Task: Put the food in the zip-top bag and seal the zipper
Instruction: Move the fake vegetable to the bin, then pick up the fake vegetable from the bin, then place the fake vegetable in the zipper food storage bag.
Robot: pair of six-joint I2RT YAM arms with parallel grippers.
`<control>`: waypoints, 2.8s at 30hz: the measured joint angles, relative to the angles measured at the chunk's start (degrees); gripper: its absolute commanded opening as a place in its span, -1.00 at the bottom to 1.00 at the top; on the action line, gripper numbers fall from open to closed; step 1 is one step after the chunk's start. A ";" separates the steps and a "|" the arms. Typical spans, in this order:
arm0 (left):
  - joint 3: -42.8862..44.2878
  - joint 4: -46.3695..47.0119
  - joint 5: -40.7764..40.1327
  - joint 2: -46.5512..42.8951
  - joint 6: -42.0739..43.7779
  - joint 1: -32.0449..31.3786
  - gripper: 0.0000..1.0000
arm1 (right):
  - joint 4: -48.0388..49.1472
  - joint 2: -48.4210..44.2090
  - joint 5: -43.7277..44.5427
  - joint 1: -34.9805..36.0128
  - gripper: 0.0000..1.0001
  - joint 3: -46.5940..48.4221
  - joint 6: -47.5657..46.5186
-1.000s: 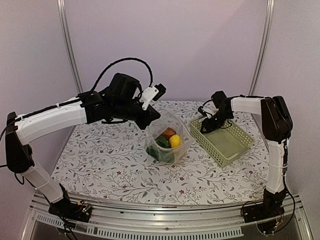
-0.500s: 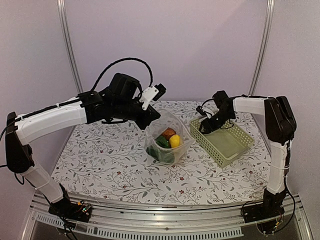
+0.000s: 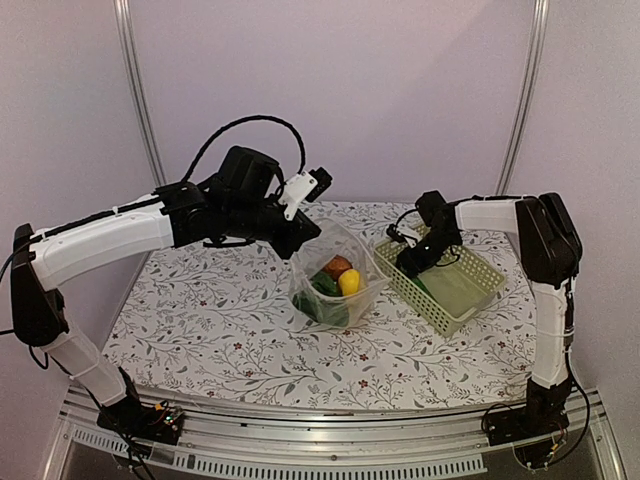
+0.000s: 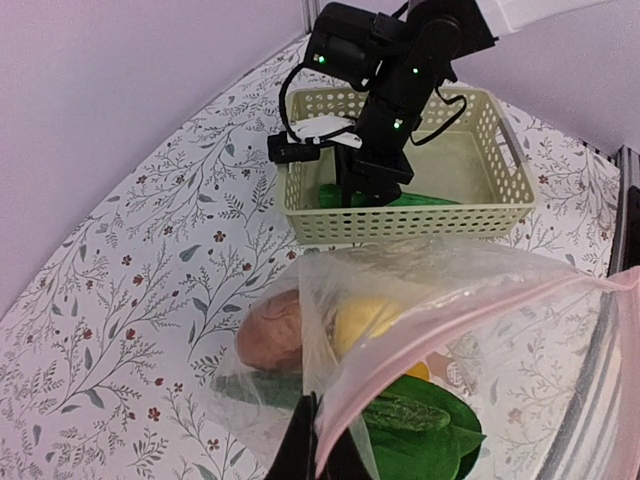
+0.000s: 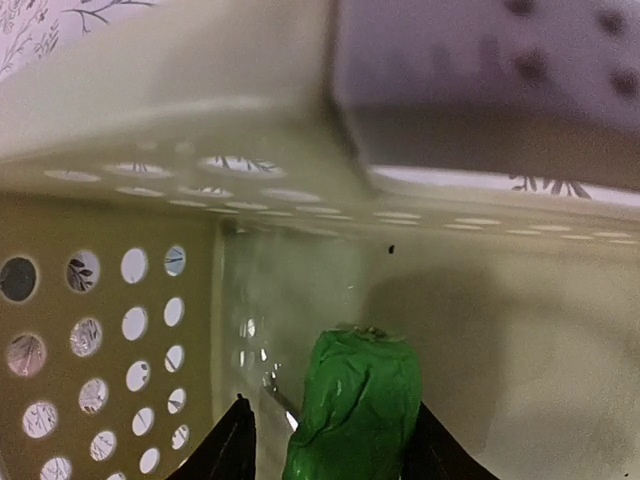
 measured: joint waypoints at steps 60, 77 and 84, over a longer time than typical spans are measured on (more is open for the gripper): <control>19.69 -3.63 6.73 13.33 -23.37 2.47 -1.00 | 38.03 -32.74 -44.35 19.30 -1.00 9.51 16.59; 15.26 -1.36 7.80 11.74 -24.09 4.13 -1.00 | 39.65 -24.50 -44.19 21.84 -0.63 1.97 10.21; 12.85 0.02 8.17 10.10 -24.09 5.18 -1.00 | 32.76 -29.35 -41.48 21.81 -0.12 -7.45 2.10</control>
